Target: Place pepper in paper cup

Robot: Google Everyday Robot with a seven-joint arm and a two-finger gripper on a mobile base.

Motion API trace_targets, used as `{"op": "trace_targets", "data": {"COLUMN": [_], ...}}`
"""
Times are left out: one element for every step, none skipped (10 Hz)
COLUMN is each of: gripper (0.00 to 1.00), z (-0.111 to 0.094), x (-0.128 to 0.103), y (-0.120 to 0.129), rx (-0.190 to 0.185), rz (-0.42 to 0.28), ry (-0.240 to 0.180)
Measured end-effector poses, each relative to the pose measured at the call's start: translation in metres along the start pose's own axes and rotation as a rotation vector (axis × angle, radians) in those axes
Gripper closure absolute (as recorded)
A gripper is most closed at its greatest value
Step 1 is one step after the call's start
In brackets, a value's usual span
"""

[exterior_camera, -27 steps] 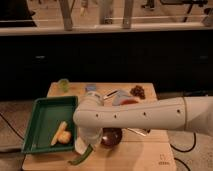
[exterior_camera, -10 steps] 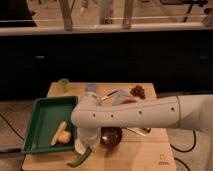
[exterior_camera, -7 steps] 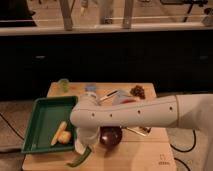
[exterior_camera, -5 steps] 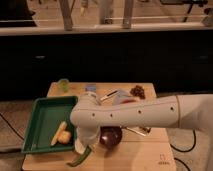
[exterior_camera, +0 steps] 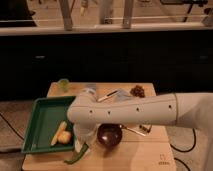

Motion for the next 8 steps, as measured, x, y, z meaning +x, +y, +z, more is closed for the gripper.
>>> {"op": "trace_targets", "data": {"gripper": [0.97,0.97,0.97,0.97,0.94,0.85,0.73,0.63], "z": [-0.0003,-0.0003,-0.0003,-0.0002,-0.0003,0.0000,0.0009,0.0014], "x": [0.0000,0.0000,0.0000,-0.0002,0.0000,0.0009,0.0017,0.0021], "y": [-0.0046,-0.0070,-0.0091,-0.0115,-0.0130,-0.0135,-0.0142,-0.0145], "rx": [0.002,0.002,0.003,0.002,0.005,0.006,0.007,0.007], "rz": [-0.010,-0.016,-0.021,-0.028,-0.030,-0.031,-0.034,-0.036], "ry": [-0.001,-0.002,-0.004,-0.006,-0.010,-0.016,-0.023,-0.029]}}
